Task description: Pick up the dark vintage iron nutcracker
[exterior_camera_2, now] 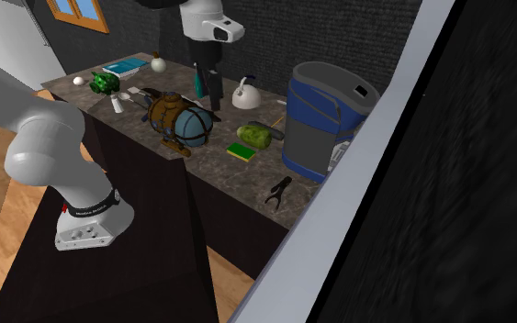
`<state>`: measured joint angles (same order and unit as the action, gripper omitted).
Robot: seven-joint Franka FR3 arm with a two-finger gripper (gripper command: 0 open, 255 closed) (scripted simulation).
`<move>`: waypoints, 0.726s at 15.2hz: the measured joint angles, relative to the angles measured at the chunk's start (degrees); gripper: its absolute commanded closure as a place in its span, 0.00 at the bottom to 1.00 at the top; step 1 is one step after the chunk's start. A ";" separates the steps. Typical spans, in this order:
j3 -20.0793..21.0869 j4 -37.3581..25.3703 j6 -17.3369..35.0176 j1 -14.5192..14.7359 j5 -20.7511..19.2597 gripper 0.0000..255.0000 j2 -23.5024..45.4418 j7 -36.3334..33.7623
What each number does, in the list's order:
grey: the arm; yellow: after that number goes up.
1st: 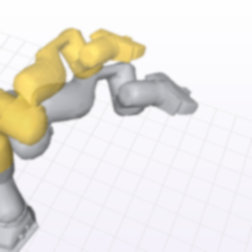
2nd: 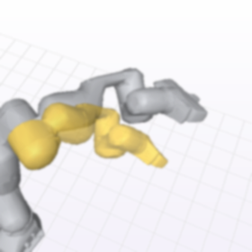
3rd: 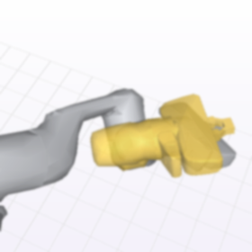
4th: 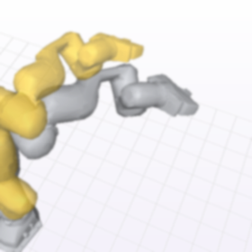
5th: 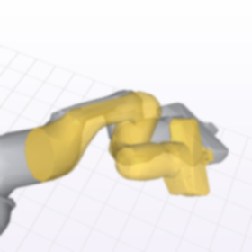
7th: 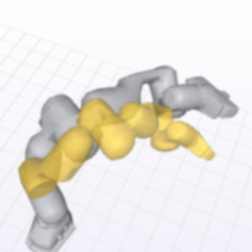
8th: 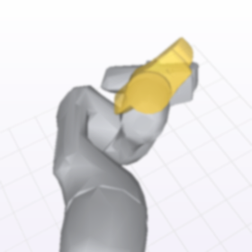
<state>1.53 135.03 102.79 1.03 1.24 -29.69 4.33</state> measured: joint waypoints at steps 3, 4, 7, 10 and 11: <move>-0.35 0.19 4.32 0.31 -0.25 0.00 4.99 2.17; -0.60 -0.61 5.58 0.32 -0.41 0.00 7.32 3.09; -1.16 -1.04 9.79 0.42 -0.77 0.00 12.86 5.61; -1.31 -3.14 13.98 0.69 -0.88 0.00 19.95 7.70; -1.34 -3.86 14.97 0.75 -0.93 0.00 21.96 8.40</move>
<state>0.19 131.16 117.76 1.78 0.32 -7.73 12.73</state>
